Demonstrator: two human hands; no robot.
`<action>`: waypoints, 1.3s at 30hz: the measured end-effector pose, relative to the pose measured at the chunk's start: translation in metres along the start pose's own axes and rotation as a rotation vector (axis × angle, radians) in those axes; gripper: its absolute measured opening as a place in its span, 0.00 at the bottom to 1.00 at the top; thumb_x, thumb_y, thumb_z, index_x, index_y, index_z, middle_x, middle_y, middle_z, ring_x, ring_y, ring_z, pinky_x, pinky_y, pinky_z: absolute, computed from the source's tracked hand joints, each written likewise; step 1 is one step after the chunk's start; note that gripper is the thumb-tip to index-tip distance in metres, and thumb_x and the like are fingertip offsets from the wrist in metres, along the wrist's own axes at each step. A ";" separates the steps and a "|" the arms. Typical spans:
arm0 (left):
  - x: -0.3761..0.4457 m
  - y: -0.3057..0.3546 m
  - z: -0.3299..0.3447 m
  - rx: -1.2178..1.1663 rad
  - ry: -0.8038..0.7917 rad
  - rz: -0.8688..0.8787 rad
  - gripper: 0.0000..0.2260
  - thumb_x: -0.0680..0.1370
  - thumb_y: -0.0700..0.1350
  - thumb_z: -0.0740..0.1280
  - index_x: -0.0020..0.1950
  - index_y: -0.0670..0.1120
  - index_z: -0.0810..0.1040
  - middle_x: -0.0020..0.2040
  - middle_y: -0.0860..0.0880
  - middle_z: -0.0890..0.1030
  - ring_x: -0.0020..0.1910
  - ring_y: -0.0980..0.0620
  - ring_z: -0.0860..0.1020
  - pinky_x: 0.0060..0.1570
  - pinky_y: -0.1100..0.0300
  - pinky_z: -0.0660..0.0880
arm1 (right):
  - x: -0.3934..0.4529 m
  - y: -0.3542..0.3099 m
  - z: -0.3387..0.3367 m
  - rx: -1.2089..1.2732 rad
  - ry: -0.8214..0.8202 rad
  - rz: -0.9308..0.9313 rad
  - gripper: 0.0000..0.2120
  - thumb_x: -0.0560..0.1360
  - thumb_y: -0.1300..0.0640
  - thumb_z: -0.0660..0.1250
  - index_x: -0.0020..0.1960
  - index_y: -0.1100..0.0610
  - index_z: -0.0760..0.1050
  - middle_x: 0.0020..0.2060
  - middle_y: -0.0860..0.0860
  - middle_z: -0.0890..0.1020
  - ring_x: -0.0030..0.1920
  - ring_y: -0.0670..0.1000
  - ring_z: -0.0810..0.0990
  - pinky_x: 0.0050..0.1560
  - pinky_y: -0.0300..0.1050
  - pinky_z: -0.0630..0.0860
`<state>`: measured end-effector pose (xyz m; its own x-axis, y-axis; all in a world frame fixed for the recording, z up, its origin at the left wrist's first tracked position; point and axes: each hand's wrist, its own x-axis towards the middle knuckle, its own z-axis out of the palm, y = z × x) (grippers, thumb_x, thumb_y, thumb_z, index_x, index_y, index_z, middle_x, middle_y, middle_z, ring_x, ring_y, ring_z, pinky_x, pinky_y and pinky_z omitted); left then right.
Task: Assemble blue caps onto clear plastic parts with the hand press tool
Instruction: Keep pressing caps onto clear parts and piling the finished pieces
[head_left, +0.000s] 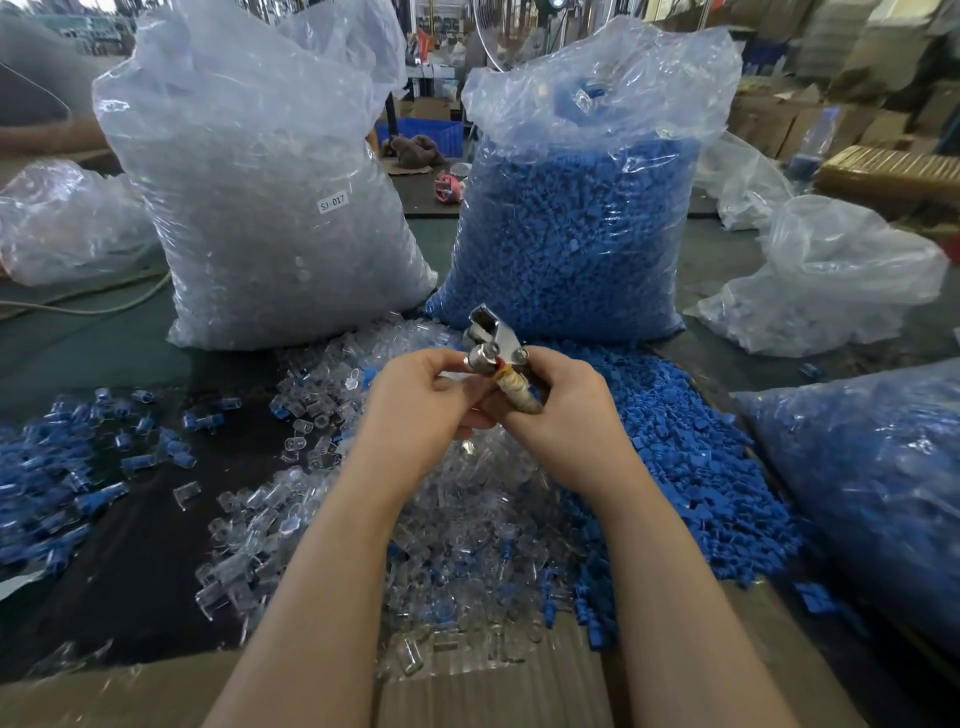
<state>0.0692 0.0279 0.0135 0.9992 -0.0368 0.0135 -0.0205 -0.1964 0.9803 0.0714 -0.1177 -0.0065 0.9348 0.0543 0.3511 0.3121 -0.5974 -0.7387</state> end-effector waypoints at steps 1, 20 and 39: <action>0.000 0.000 0.000 0.034 -0.003 0.008 0.04 0.79 0.42 0.67 0.49 0.50 0.80 0.36 0.51 0.86 0.35 0.55 0.84 0.35 0.62 0.78 | 0.000 0.000 0.001 -0.005 0.001 -0.002 0.07 0.72 0.57 0.72 0.41 0.49 0.75 0.33 0.46 0.78 0.36 0.48 0.75 0.37 0.50 0.73; -0.003 -0.004 -0.001 0.656 -0.076 0.085 0.06 0.72 0.50 0.76 0.47 0.55 0.83 0.43 0.57 0.80 0.42 0.60 0.78 0.40 0.65 0.72 | -0.001 0.004 -0.003 0.017 0.146 0.086 0.04 0.71 0.54 0.67 0.44 0.51 0.73 0.34 0.46 0.78 0.37 0.51 0.76 0.41 0.54 0.75; -0.004 0.004 0.000 -0.345 0.118 -0.005 0.04 0.74 0.40 0.73 0.48 0.47 0.83 0.36 0.50 0.85 0.36 0.56 0.84 0.37 0.66 0.79 | -0.003 -0.005 -0.012 0.413 0.184 0.062 0.07 0.74 0.60 0.73 0.41 0.51 0.78 0.32 0.42 0.80 0.35 0.40 0.77 0.39 0.31 0.75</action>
<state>0.0655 0.0273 0.0172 0.9967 0.0803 0.0111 -0.0228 0.1468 0.9889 0.0651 -0.1243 0.0029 0.9197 -0.1367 0.3681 0.3333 -0.2236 -0.9159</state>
